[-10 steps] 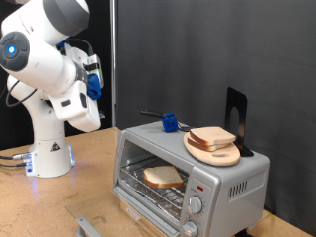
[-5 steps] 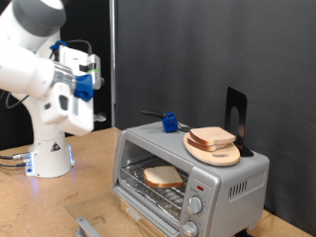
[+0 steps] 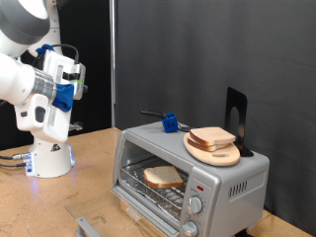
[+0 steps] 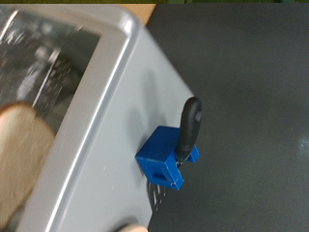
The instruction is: Make a piece of toast with the oven
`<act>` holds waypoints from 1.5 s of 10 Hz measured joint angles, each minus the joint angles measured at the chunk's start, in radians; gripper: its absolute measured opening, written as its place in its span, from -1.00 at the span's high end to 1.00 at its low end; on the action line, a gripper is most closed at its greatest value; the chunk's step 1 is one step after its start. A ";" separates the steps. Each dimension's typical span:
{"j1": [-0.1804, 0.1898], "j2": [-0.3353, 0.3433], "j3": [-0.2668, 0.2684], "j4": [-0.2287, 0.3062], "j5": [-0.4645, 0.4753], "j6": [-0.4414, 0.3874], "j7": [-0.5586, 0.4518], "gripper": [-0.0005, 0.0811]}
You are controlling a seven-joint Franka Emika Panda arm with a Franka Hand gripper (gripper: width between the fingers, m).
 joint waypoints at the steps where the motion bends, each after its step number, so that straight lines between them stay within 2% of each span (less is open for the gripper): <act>1: 0.000 0.016 -0.002 0.010 0.013 -0.018 0.090 -0.68; 2: -0.002 0.036 -0.007 0.020 0.035 -0.024 0.148 -0.68; 3: -0.005 0.052 -0.012 0.025 0.059 -0.011 0.161 -0.68; 5: -0.020 0.077 -0.029 0.028 0.082 0.040 0.097 -0.68; 7: -0.044 0.100 -0.052 0.035 0.083 0.049 0.021 -0.68; 9: -0.058 0.127 -0.068 0.056 0.064 0.061 0.004 -0.68; 11: -0.059 0.151 -0.069 0.089 0.006 0.050 0.003 -0.68; 12: -0.059 0.151 -0.069 0.085 0.019 0.052 0.004 -0.68; 13: -0.059 0.148 -0.070 0.068 0.085 0.083 0.023 -0.68; 15: -0.062 0.130 -0.076 0.002 0.249 0.194 0.053 -0.68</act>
